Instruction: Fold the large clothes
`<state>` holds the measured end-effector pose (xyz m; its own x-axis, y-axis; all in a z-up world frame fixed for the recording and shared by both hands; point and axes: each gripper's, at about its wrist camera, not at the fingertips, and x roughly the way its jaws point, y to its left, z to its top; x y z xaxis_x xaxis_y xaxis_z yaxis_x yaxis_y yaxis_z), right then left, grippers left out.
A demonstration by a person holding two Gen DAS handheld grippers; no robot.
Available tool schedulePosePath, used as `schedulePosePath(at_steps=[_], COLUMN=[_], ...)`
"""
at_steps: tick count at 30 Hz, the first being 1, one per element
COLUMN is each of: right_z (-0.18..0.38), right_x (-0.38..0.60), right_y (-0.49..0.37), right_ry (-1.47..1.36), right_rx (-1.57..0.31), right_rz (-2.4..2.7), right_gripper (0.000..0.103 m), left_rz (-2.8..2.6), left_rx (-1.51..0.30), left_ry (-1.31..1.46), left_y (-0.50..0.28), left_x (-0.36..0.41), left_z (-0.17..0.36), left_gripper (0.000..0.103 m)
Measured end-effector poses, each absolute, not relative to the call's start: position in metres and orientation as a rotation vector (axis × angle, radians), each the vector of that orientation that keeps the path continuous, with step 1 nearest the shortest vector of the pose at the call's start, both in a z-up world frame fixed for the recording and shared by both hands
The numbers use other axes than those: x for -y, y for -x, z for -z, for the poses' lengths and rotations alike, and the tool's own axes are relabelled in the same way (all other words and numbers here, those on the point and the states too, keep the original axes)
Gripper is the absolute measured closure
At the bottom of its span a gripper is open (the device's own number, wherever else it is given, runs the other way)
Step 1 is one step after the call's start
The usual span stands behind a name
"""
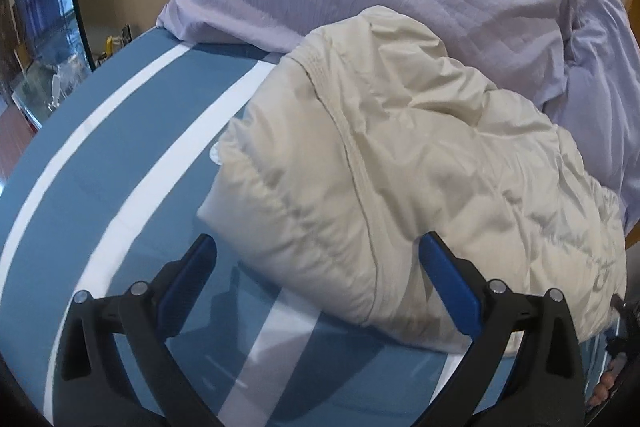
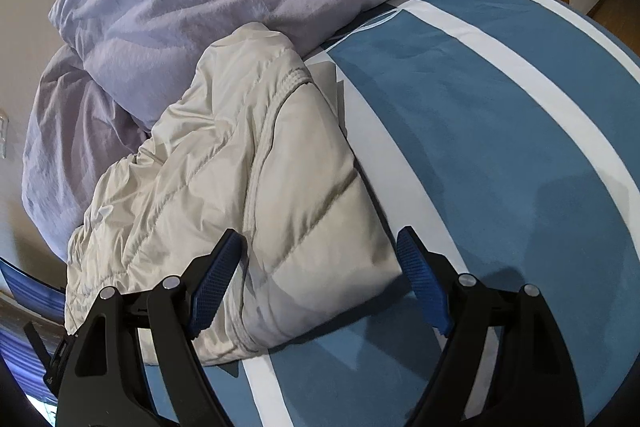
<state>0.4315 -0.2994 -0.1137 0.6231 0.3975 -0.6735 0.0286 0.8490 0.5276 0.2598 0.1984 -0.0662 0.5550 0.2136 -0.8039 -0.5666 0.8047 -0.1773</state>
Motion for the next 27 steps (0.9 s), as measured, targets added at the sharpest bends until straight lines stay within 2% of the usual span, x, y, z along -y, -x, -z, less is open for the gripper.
schedulePosePath(at_steps=[3,9,14,16,19,27], right_z=[0.116,0.119,0.114,0.111,0.105,0.095], right_x=[0.298,0.296,0.294,0.293,0.288,0.283], right_y=[-0.435,-0.434,-0.426,-0.423,-0.417,-0.38], right_ry=[-0.543,-0.574,-0.552,-0.543,-0.511,-0.466], right_rx=[-0.875,-0.842,-0.793,-0.777,-0.759,-0.758], right_rz=[-0.24,-0.278,-0.295,-0.301,-0.301,-0.391], right_gripper=[0.025,0.046,0.068,0.071,0.074,0.075], left_rz=[-0.474,-0.449,-0.438,-0.429,-0.422,-0.4], left_rx=[-0.858,-0.834,-0.778,-0.77,-0.764,-0.76], left_ry=[0.473,0.519,0.582,0.593,0.569,0.583], left_y=[-0.266,-0.273,-0.263,-0.26,-0.256,-0.204], left_x=[-0.201,-0.201,-0.207,-0.209,-0.206,-0.217], left_z=[0.068,0.067,0.061,0.058,0.052,0.044], left_gripper=[0.006,0.028,0.06,0.065,0.069,0.07])
